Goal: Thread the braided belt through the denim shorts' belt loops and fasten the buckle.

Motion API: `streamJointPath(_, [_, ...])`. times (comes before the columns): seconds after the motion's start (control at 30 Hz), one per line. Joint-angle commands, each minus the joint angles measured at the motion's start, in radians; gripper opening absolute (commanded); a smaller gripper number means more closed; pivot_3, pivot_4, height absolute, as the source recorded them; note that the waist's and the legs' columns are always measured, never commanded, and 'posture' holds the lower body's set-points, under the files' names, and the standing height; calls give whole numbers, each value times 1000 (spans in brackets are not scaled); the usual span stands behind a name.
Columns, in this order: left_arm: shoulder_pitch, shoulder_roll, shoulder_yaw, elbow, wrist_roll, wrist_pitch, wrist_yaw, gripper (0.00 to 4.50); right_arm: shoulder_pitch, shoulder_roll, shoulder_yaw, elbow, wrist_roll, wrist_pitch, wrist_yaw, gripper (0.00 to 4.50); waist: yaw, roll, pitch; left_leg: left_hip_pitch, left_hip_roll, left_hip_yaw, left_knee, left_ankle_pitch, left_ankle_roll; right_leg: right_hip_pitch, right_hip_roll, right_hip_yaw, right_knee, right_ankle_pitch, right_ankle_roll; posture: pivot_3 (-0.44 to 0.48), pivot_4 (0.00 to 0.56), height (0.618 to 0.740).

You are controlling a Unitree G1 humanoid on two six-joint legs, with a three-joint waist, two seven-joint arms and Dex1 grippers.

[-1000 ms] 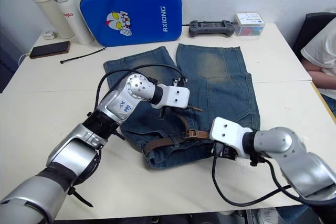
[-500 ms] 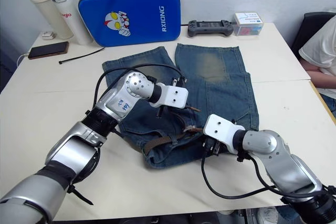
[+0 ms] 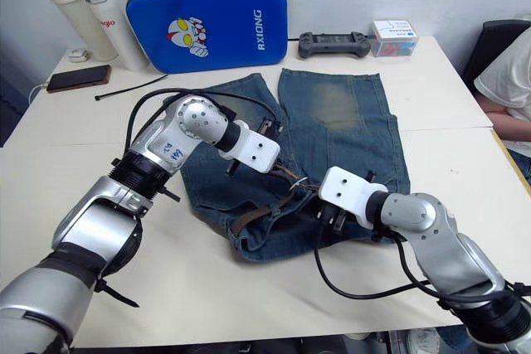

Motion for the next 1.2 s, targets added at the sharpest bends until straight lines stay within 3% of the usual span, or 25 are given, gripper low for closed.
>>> streamJointPath(0.03, [-46, 7, 17, 19, 2, -31, -18, 0, -6, 5, -8, -33, -19, 9, -13, 70, 0, 0, 0, 0, 0, 0, 0, 0, 0, 0, 0, 0, 0, 0, 0, 0, 150, 740])
streamJointPath(0.53, [7, -61, 8, -57, 2, 108, -37, 0, -30, 14, 7, -29, -26, 13, -4, 70, -2, 0, 0, 0, 0, 0, 0, 0, 0, 0, 0, 0, 2, 0, 0, 0, 150, 740])
streamJointPath(0.9, [82, -116, 12, -285, -49, 475, -122, 0, -30, 23, 14, -35, -28, 19, -6, 70, -2, 0, 0, 0, 0, 0, 0, 0, 0, 0, 0, 0, 2, 0, 0, 0, 150, 740])
streamJointPath(1.2, [73, -184, 11, -316, -38, 677, -61, 0, -41, 32, 21, -43, -22, 24, 7, 70, -2, 0, 0, 0, 0, 0, 0, 0, 0, 0, 0, 0, 3, 0, 0, 0, 150, 740])
